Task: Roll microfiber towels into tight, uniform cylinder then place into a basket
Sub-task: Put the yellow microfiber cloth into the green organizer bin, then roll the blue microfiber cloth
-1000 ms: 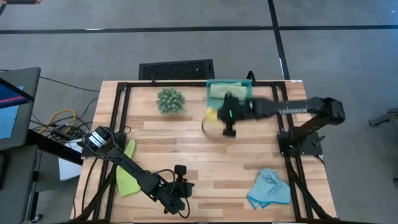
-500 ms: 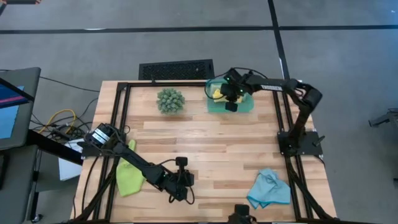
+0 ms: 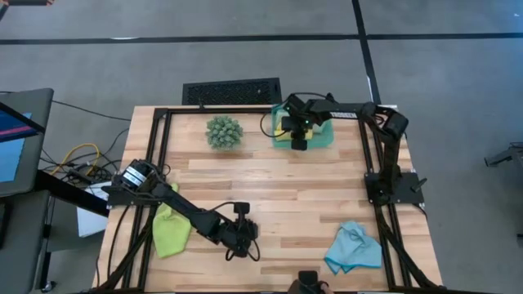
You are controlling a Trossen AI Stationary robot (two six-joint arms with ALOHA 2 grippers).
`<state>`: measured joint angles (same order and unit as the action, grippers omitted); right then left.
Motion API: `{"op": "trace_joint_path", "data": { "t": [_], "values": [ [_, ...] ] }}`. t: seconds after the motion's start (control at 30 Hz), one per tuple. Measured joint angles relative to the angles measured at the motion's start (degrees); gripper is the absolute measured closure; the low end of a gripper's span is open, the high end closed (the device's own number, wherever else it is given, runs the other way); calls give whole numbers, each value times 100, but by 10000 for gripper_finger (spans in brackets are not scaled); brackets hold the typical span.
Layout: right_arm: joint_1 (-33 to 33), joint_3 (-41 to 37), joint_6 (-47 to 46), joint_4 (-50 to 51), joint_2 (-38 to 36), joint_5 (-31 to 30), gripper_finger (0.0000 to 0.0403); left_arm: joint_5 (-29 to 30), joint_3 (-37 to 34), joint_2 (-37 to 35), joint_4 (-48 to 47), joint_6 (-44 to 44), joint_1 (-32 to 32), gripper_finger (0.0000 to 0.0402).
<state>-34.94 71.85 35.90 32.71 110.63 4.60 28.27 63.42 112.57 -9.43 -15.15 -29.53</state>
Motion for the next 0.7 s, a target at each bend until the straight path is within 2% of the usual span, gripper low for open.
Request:
{"op": "trace_joint_path", "data": {
  "t": [0.2, 0.3, 0.47, 0.7],
  "values": [
    [-43, 7, -274, 140, -224, -32, 172, 0, 0, 0, -6, -171, -90, 401],
    [-90, 0, -478, 145, -461, -146, 143, 0, 0, 0, -4, -253, -106, 401],
    [-160, 0, -839, 176, -937, -161, 145, 0, 0, 0, 9, -365, -101, 401],
    [-144, 0, -1370, 201, -1421, -166, 188, 0, 0, 0, 9, -405, -147, 401]
  ]
}}
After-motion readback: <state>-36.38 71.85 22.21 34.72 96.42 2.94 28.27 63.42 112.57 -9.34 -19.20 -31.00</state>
